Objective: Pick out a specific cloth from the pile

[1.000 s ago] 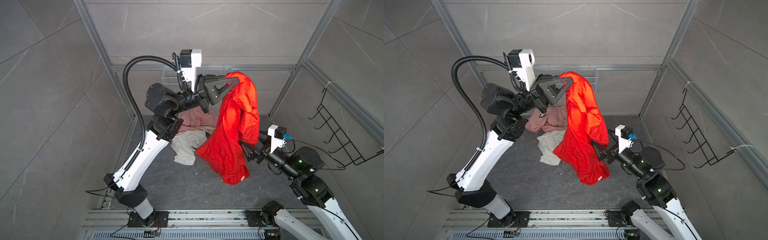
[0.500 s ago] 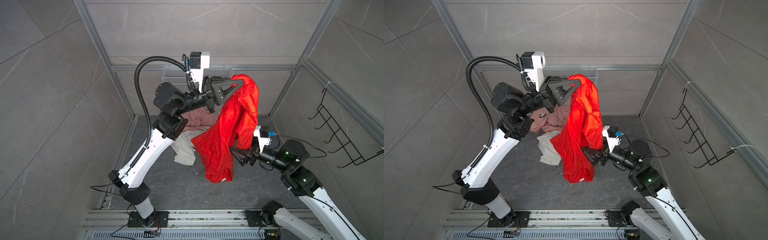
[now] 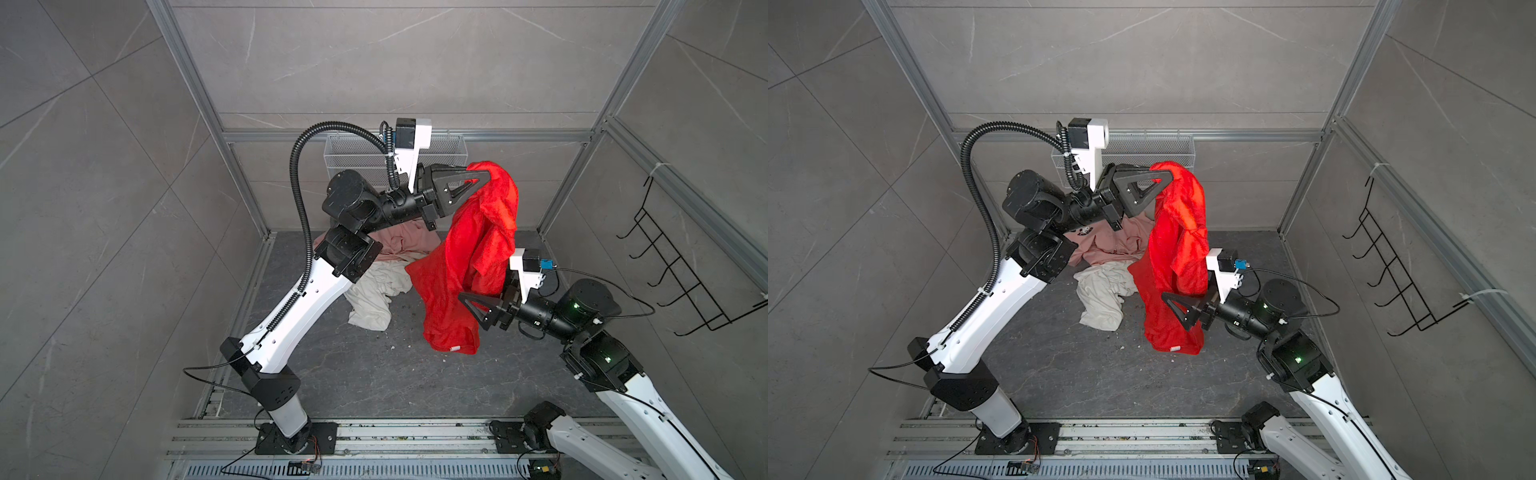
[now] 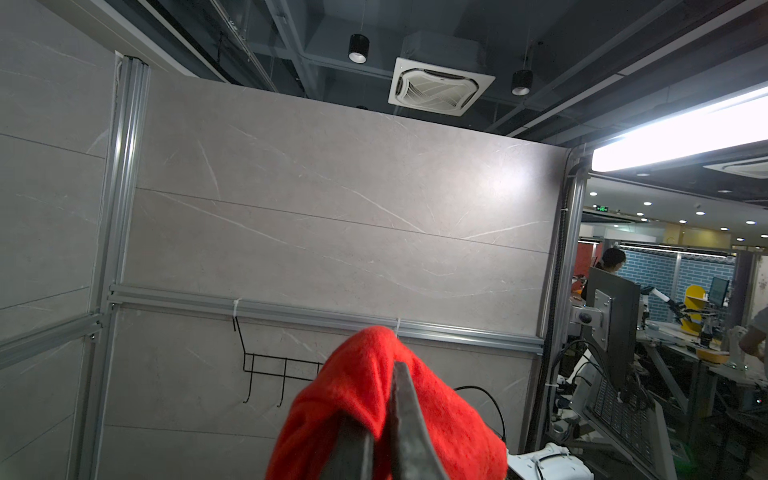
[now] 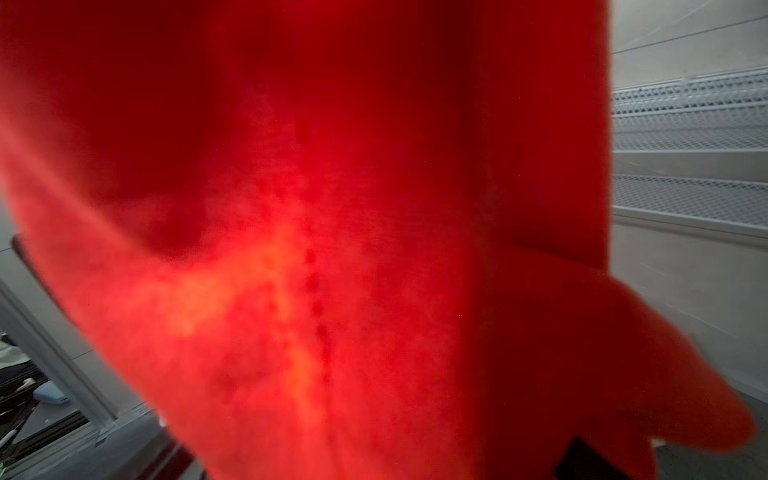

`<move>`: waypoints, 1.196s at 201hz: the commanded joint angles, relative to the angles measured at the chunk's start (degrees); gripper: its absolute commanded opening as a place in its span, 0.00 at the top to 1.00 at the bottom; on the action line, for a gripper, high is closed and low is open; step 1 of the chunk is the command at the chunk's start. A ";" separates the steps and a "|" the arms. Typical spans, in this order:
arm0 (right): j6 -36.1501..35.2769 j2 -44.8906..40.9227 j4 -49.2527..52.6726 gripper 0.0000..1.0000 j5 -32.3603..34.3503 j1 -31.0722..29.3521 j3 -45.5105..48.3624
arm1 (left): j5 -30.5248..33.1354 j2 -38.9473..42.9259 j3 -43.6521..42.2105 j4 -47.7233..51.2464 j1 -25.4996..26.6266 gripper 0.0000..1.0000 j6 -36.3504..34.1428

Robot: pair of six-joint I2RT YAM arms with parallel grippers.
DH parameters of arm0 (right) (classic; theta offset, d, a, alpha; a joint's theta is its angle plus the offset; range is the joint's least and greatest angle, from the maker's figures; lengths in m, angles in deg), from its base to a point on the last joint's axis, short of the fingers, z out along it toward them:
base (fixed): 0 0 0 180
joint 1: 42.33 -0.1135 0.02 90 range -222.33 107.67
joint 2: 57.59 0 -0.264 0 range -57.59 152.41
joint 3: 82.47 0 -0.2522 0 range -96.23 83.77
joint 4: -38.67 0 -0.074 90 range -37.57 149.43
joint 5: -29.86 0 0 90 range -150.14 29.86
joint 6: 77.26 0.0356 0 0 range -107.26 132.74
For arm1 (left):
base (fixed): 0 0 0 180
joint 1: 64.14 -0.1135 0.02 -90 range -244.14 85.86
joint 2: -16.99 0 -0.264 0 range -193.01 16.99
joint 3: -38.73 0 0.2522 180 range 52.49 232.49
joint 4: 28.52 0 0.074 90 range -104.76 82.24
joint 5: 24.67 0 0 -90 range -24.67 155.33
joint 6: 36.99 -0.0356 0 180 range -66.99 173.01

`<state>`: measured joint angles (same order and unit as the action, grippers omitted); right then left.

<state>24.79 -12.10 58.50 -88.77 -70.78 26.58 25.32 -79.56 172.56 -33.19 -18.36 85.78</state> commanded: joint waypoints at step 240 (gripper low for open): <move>-0.36 2.30 8.49 0.74 4.97 -2.92 0.19 | 9.69 14.21 -20.67 -4.43 0.36 1.00 -4.78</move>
<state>24.75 -7.42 62.23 -82.80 -73.45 28.92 32.32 -69.59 153.22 -34.26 -18.36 82.94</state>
